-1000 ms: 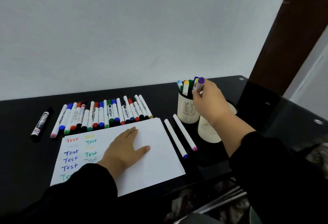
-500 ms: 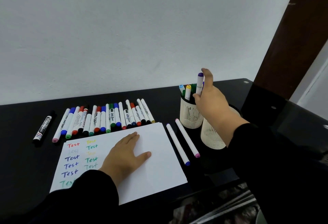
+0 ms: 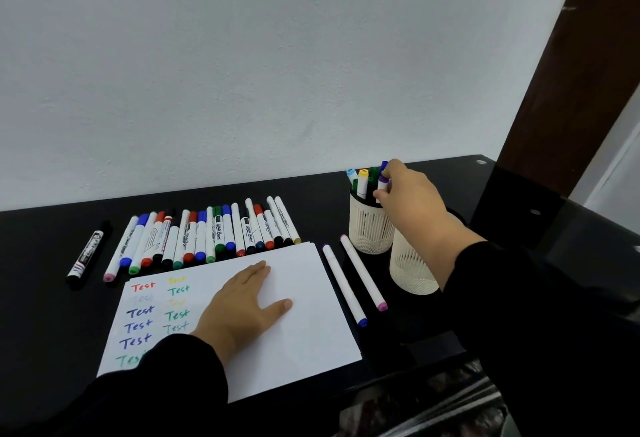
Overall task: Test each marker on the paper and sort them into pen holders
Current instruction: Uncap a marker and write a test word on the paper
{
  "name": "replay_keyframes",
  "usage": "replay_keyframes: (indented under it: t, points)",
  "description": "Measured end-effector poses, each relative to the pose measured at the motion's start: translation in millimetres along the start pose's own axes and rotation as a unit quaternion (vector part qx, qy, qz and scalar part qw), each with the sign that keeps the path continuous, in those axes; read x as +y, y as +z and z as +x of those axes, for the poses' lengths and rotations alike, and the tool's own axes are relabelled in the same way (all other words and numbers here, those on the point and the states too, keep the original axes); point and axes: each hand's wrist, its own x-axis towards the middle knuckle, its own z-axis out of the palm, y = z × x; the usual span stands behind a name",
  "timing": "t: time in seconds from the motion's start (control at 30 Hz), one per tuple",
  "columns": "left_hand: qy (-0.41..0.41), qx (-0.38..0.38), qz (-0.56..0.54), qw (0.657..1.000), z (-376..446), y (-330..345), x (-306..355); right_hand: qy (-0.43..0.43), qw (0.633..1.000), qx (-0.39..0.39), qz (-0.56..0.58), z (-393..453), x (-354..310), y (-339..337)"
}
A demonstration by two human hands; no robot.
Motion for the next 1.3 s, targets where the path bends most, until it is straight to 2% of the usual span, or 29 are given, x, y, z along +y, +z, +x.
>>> replay_keyframes:
  t: [0.2,0.37,0.6,0.77,1.13,1.3]
  points:
    - [-0.009,-0.015,0.004,1.0,-1,-3,2,-0.018,1.0,0.016,0.009,-8,-4,-1]
    - [-0.024,-0.058,0.025,0.998,4,-13,10,-0.066,0.997,0.045,-0.006,-18,-15,0]
    - [-0.03,-0.052,-0.012,0.998,-10,-19,6,-0.149,0.989,0.005,0.0,-43,-59,20]
    - [-0.061,-0.019,-0.017,0.998,-36,-31,-32,-0.177,0.982,-0.061,-0.008,-56,-97,52]
    - [-0.215,0.05,0.0,0.975,-95,-74,-172,-0.26,0.952,-0.144,0.076,-64,-209,139]
    - [-0.2,0.051,0.033,0.978,-104,-75,-206,-0.29,0.933,-0.196,0.082,-58,-268,169]
